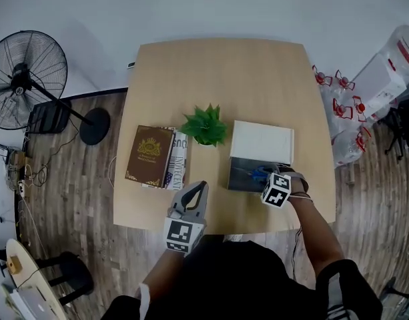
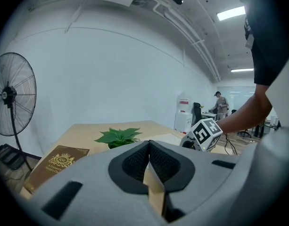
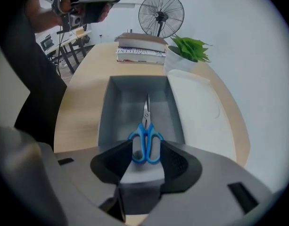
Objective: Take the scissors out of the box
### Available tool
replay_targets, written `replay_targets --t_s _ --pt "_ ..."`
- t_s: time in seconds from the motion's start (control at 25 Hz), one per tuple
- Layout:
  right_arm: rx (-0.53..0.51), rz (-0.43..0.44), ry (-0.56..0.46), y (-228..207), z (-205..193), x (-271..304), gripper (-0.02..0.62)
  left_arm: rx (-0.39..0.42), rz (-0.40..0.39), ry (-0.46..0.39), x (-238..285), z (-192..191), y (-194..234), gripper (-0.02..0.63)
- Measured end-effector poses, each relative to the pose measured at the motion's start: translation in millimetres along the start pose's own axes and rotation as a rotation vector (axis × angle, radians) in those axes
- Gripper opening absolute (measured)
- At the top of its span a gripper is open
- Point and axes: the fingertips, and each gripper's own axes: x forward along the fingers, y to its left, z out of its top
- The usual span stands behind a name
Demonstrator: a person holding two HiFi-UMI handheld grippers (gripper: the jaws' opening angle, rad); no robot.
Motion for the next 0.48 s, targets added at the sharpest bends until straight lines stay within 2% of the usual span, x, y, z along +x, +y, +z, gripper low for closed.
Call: replay_targets --t_s 0.28,0.48 --pt "-0.021 0.033 0.055 -0.2 3.1 15.1 0.170 -0.006 0.006 0.015 4.5 -5.2 13.4 -0.003" --pt "-0.024 0.047 0.100 2.0 0.3 25.4 0.111 -0.009 0.028 0.003 3.8 -2.6 27.3 -0.003"
